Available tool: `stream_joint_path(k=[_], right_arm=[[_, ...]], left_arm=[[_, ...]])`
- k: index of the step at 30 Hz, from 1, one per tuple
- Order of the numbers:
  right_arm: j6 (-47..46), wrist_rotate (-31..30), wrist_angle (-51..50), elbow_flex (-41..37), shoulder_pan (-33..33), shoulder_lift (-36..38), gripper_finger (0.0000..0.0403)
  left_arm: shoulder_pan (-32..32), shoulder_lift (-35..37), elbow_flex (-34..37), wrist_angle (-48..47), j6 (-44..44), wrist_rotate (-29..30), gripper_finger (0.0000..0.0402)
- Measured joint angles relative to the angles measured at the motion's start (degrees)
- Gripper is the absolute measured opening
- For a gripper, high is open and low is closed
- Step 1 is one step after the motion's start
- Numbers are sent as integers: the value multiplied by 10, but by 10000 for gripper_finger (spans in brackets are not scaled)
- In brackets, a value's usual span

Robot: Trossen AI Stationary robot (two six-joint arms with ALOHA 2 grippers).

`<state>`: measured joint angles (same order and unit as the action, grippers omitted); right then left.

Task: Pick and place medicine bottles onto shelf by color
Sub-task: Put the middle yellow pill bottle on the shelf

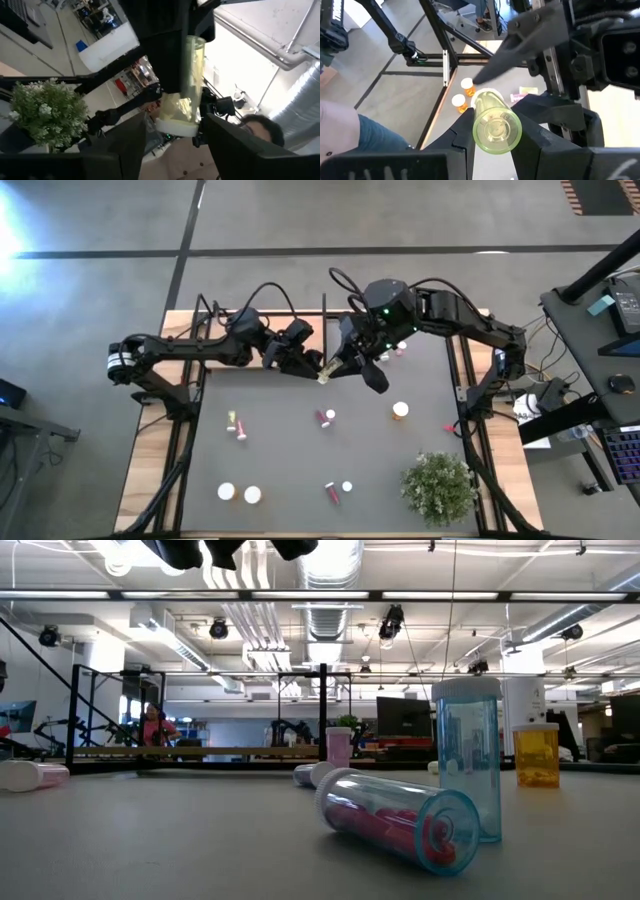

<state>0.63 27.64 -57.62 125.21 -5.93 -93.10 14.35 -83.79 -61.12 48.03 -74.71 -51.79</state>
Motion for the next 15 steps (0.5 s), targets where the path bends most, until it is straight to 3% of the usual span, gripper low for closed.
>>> stream_joint_path(k=[11, 15], right_arm=[[-11, -9, -8, 0, -1, 24, 84], [-17, -78, -32, 0, -1, 54, 84]], left_arm=[[18, 1, -21, -41, 0, -23, 236], [34, 1, -21, -41, 0, -24, 238]])
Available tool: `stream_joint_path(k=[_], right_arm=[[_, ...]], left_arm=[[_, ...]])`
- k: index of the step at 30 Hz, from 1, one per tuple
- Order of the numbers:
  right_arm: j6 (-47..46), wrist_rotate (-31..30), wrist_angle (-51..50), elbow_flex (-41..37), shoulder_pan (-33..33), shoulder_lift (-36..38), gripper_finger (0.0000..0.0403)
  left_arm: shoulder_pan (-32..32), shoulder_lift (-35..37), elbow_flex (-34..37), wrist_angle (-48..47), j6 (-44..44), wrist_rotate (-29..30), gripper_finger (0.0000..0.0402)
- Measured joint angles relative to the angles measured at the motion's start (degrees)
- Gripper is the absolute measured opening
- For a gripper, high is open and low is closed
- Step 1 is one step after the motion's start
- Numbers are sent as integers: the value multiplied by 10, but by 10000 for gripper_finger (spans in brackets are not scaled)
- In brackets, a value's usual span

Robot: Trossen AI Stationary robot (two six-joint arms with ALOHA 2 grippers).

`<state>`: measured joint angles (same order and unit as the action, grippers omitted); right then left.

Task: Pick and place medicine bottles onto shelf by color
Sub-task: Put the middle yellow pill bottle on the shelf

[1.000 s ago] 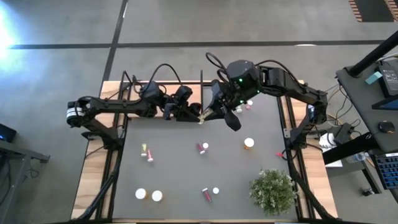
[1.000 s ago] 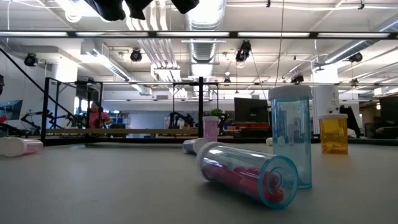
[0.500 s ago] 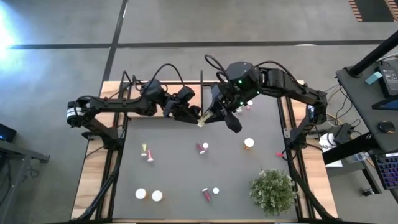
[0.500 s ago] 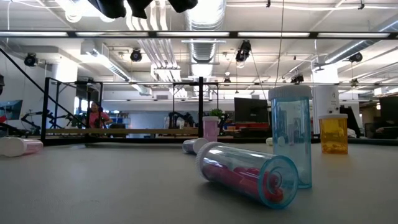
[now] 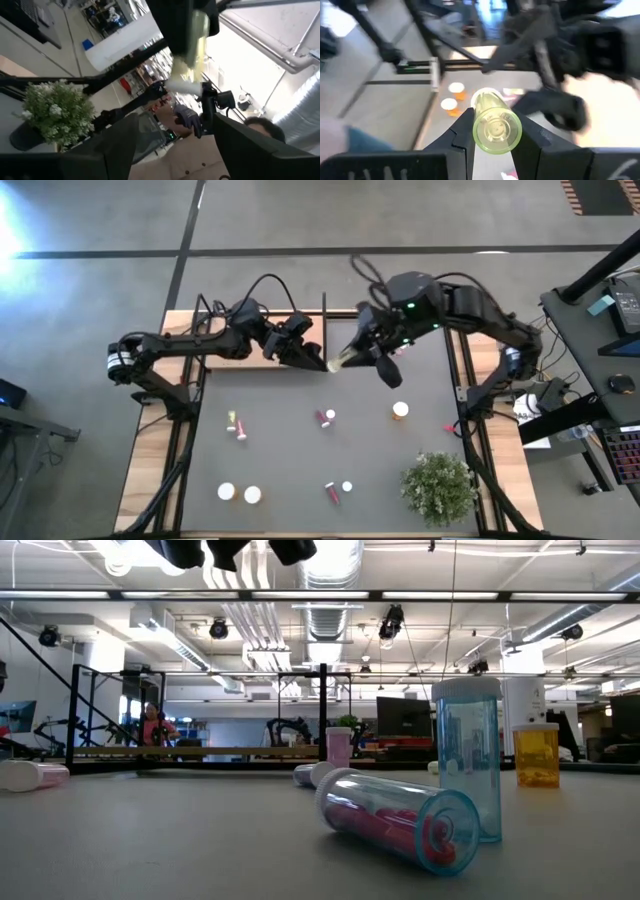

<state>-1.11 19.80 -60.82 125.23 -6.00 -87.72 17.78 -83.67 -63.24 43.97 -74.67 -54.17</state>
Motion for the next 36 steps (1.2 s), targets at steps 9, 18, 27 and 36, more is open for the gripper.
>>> stream_joint_path(k=[9, 18, 27, 36], right_arm=[[-35, -187, -36, 1, 0, 59, 84], [-66, -218, -53, 1, 0, 78, 84], [-99, -245, -63, -35, 0, 82, 84], [-125, -243, 156, -210, 0, 118, 84]], left_arm=[[4, -4, 15, -2, 22, 191, 238], [-1, -36, -24, 21, 229, 248, 238], [17, 87, -123, -277, 565, 290, 238], [-68, 180, -166, -573, 796, 606, 237]])
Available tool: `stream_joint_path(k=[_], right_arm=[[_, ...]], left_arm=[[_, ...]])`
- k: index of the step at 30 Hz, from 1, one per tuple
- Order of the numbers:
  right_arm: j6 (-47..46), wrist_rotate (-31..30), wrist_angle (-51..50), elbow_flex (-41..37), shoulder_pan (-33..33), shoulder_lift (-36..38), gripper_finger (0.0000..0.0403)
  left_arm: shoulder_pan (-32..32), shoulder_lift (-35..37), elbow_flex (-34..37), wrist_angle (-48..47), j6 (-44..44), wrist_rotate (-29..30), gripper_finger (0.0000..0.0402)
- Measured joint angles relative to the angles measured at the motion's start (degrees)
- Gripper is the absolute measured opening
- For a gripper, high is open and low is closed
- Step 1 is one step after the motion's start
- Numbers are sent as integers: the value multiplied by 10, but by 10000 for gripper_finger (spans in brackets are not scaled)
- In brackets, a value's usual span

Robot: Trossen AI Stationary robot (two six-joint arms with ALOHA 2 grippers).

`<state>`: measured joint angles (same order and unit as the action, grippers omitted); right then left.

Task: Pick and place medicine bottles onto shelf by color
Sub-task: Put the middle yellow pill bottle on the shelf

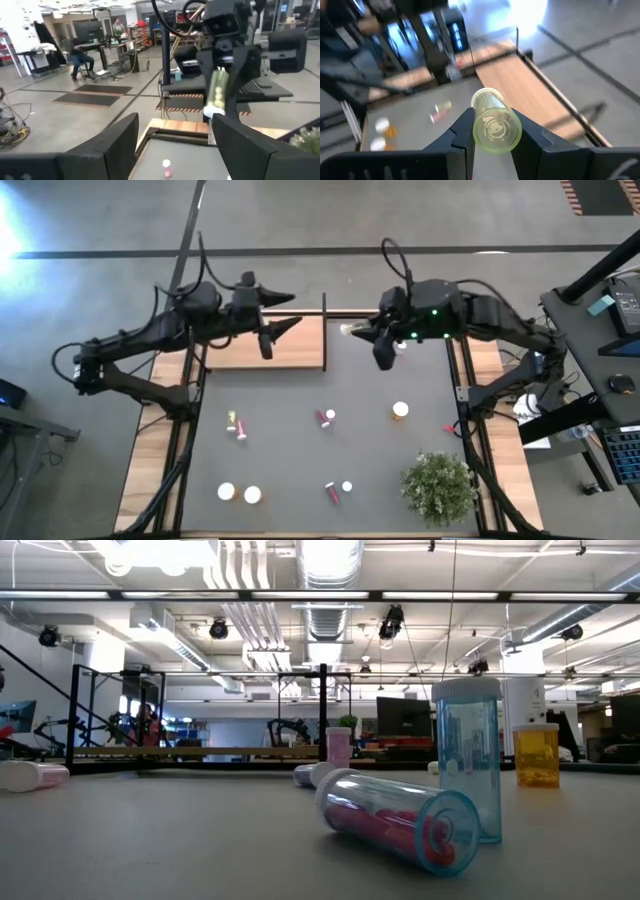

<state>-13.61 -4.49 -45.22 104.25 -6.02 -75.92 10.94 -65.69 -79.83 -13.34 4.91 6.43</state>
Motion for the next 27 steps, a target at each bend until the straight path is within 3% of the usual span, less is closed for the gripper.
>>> stream_joint_path(k=[5, 11, 19, 23, 27], right_arm=[[-33, 43, 230, -118, -2, 13, 84], [-131, 64, 438, -242, -15, 16, 84], [-290, 94, 705, -348, -25, -6, 84], [-334, 109, 747, -355, -25, -30, 84], [-345, 110, 746, -342, -25, -55, 84]], left_arm=[[-19, 14, 30, 0, 22, 1, 237], [-47, 24, 44, -13, 123, 4, 238], [-86, 26, 45, -31, 211, 18, 238], [-89, 23, 45, -29, 239, 61, 238], [-89, 21, 45, -27, 245, 62, 238]])
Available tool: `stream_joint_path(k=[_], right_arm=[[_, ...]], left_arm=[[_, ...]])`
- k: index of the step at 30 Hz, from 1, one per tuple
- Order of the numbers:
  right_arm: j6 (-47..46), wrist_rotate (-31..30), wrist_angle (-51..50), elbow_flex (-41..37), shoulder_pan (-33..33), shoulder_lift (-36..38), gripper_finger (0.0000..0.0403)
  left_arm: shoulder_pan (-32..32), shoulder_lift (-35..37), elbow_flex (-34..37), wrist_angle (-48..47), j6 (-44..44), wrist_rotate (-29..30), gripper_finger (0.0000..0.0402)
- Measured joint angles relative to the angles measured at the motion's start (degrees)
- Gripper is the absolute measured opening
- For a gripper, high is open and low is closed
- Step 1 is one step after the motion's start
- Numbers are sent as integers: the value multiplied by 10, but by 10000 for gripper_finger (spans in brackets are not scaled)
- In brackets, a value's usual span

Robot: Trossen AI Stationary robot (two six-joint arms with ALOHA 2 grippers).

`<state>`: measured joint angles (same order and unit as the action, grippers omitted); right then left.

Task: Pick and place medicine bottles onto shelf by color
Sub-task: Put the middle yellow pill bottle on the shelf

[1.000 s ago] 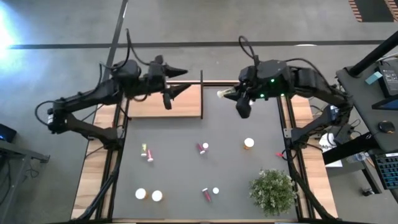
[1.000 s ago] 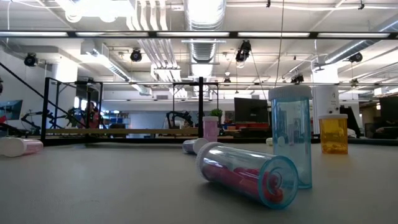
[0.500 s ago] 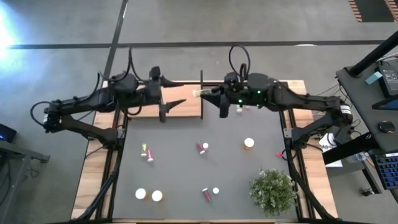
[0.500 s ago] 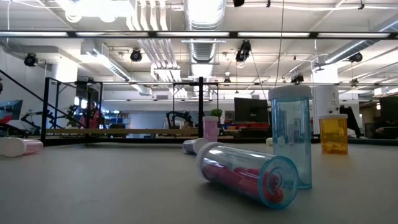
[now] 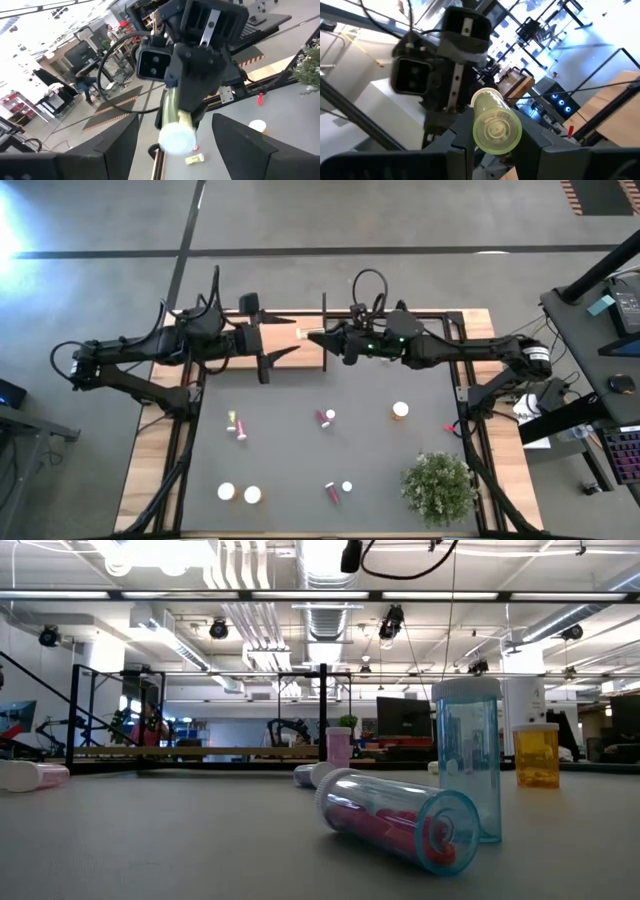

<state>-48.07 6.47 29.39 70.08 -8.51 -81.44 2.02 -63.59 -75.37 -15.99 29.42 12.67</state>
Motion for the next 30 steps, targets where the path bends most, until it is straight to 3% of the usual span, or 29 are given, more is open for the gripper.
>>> stream_joint_path(k=[9, 15, 30], right_arm=[[7, 27, 1, 61, 0, -41, 84], [13, 56, -3, 85, 1, -50, 84], [22, 55, -26, 84, -4, -50, 84]], left_arm=[[0, 0, 2, 0, 3, 0, 238], [0, 0, 4, 0, 14, 45, 236], [-10, 0, 4, 4, 11, 37, 163]])
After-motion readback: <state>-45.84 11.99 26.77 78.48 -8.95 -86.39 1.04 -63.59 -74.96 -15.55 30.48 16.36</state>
